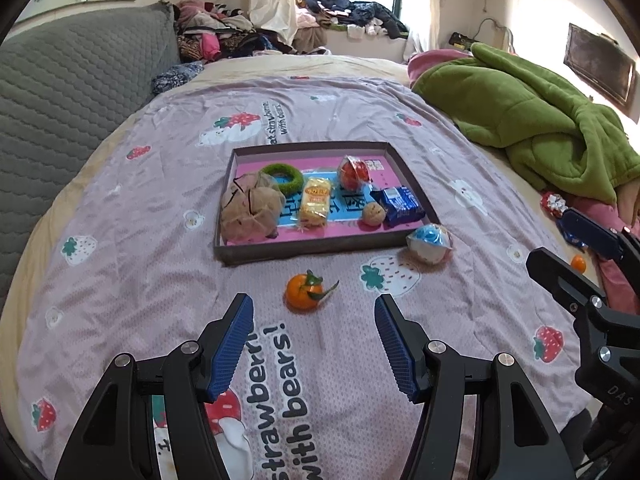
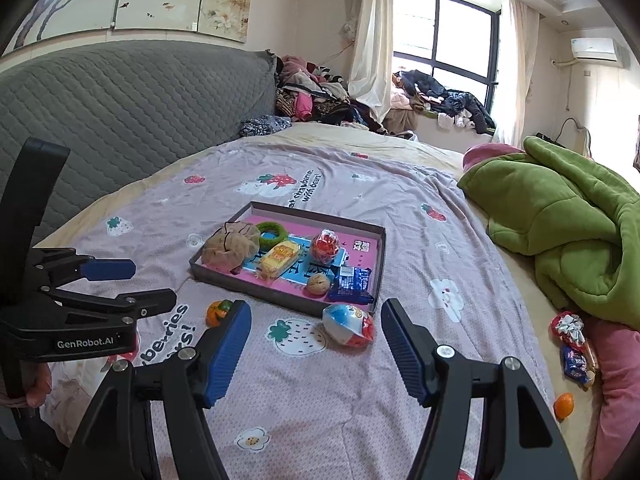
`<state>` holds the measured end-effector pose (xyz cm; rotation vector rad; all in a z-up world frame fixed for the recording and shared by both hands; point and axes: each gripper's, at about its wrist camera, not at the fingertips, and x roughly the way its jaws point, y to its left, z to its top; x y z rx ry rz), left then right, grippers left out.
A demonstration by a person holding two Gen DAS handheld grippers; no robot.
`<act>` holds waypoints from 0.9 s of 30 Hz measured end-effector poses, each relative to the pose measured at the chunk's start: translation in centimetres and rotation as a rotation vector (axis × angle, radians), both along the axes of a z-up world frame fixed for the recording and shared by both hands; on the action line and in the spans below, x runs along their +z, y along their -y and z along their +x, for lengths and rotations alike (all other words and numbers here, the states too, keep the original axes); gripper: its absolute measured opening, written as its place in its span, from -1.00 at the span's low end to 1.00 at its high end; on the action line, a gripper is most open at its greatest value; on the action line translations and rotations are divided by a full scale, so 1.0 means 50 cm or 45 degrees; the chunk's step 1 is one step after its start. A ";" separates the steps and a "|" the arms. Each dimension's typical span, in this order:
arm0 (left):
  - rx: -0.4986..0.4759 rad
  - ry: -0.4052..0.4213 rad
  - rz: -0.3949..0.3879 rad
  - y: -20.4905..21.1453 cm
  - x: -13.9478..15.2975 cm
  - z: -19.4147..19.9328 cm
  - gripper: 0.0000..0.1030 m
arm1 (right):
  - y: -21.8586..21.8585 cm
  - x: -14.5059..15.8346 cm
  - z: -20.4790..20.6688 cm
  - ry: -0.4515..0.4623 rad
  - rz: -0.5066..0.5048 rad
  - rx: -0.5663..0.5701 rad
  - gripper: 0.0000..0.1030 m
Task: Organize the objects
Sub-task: 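Withdraw both grippers up and back from the tray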
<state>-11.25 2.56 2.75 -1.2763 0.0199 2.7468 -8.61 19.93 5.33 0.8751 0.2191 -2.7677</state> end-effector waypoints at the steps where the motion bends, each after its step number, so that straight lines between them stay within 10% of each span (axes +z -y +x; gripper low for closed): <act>1: -0.002 0.002 -0.001 -0.002 -0.002 0.002 0.26 | 0.000 -0.001 0.002 -0.003 0.001 0.001 0.30; 27: 0.003 0.107 0.000 0.010 -0.106 -0.001 0.26 | -0.011 -0.076 -0.001 0.070 -0.032 -0.016 0.30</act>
